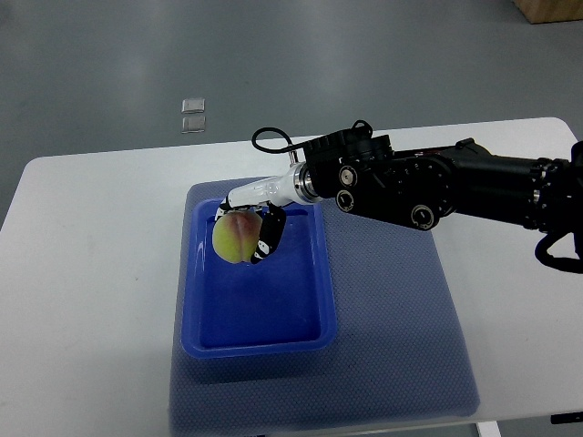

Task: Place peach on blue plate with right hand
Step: 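Carry the peach over the blue tray and lower it inside, then open the right hand to release the peach and raise it away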

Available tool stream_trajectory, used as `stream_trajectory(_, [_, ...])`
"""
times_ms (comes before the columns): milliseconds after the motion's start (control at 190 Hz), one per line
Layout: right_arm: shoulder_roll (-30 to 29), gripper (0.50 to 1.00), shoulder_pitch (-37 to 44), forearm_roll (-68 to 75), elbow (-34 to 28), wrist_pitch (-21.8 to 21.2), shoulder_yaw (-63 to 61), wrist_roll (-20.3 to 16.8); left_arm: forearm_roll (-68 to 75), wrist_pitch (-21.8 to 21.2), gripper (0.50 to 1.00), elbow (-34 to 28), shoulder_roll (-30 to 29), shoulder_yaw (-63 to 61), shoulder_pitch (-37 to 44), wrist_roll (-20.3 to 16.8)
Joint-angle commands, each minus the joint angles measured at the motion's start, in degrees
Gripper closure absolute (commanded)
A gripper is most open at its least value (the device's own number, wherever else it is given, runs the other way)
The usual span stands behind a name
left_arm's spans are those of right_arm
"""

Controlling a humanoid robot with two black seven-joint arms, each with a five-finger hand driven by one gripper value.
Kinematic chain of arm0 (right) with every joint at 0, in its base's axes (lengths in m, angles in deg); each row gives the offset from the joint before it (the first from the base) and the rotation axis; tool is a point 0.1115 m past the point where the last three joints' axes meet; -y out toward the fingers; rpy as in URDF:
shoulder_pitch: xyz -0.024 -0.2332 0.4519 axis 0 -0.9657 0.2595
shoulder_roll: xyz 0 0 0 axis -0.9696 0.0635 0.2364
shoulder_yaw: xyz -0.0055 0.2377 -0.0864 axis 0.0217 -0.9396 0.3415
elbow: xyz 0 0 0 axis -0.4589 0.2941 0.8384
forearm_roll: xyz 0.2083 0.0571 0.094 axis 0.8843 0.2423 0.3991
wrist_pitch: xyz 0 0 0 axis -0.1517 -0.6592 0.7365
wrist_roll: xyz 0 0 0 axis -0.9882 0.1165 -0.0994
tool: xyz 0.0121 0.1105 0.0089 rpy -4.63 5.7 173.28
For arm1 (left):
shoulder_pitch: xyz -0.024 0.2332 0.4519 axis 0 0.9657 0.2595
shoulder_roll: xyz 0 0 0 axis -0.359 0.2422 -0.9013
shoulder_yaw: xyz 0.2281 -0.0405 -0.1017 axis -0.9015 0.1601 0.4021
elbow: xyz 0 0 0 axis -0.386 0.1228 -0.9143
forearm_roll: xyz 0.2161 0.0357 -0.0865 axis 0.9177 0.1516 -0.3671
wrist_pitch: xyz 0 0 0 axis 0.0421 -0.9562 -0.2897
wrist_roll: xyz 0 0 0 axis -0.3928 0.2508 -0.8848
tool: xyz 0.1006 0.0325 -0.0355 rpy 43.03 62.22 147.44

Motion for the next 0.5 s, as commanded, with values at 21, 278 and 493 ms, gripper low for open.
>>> stream_trajectory(21, [0.01, 0.895, -2.56, -0.64, 1.03, 0.29, -0.17, 0.04, 0.02, 0.09, 0.500, 0.18, 0.00, -0.02, 0.01, 0.00])
stream_trajectory(278, [0.01, 0.744, -3.97, -0.64, 2.08, 0.99, -0.26, 0.12, 0.02, 0.00, 0.500, 0.36, 0.00, -0.02, 0.01, 0.00])
stream_trajectory(493, [0.01, 0.611, -3.62, -0.64, 2.17, 0.20, -0.44, 0.12, 0.02, 0.09, 0.500, 0.45, 0.00, -0.02, 0.01, 0.00])
